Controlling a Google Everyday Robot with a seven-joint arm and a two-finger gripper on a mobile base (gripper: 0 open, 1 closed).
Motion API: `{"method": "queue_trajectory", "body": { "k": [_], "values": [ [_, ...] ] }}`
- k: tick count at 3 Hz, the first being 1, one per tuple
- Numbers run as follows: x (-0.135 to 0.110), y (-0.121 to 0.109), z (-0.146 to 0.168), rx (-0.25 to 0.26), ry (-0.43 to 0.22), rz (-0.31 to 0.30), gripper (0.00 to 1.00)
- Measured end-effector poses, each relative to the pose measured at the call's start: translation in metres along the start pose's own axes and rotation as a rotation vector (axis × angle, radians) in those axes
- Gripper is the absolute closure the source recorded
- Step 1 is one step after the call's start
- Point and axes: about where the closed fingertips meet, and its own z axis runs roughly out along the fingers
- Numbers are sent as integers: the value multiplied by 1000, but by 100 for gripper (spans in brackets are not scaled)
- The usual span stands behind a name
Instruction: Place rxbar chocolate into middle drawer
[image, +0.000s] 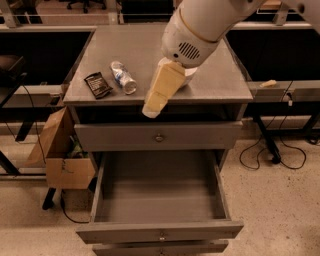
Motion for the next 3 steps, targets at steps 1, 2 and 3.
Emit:
{"method": "queue_trajectory", "body": {
  "k": [1,2,3],
  "values": [
    [-39,-9,30,9,-45,1,0],
    [-80,-31,85,14,-64,35,0],
    [-98,-52,120,21,-51,56,0]
  ]
}}
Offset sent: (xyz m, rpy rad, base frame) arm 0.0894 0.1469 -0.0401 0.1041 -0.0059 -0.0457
